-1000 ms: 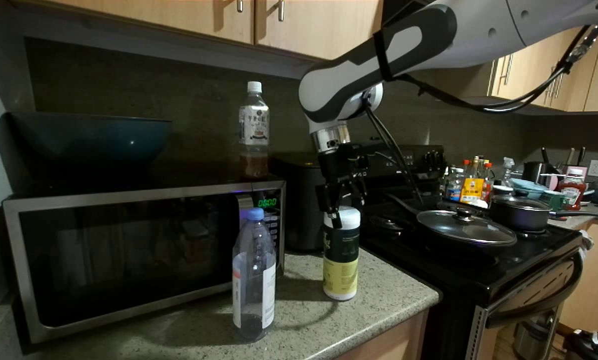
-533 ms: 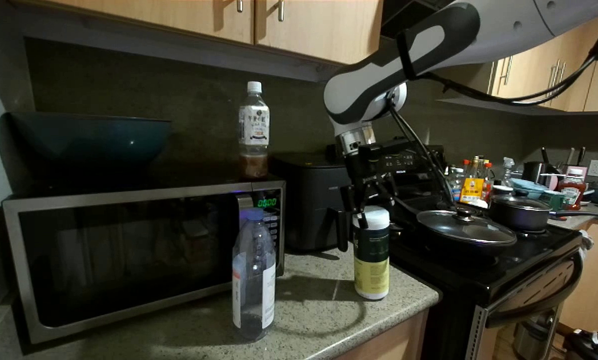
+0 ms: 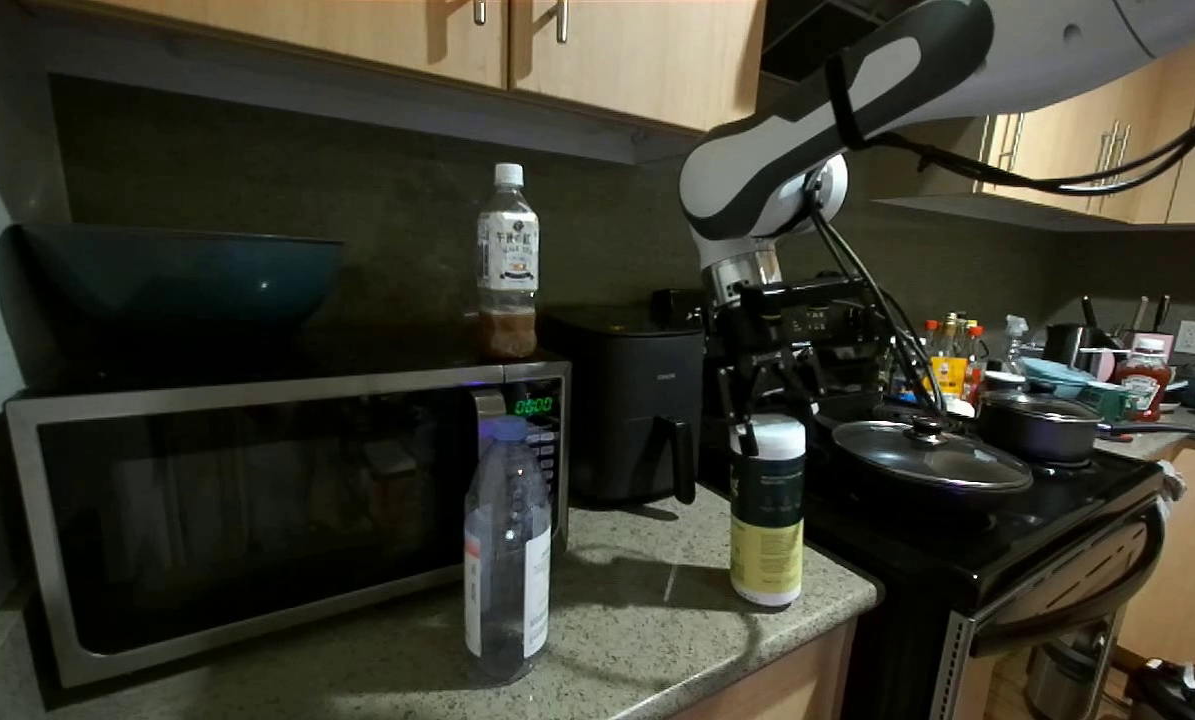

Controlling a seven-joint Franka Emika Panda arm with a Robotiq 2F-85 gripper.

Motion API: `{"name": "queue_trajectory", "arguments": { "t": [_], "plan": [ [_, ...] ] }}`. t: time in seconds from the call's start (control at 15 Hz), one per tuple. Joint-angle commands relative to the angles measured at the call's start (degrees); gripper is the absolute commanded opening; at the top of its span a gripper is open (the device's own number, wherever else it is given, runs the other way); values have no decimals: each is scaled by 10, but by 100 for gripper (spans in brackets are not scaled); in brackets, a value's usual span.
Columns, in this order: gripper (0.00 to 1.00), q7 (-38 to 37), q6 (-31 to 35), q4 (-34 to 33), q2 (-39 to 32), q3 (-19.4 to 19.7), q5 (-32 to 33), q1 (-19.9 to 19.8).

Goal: Move the water bottle to the left and move the yellow container to the right

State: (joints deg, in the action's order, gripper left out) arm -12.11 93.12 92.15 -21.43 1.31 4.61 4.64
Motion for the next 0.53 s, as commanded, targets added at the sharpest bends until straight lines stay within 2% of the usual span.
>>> {"name": "queue_trajectory", "arguments": {
  "t": [0.0,0.07,0.47],
  "plan": [
    [89,-2,-2,0,1,-5,1,-3],
    [64,-2,-2,0,1,-5,1,-3],
    [64,6,97,-7,-11,12,15,-20]
  ]
}}
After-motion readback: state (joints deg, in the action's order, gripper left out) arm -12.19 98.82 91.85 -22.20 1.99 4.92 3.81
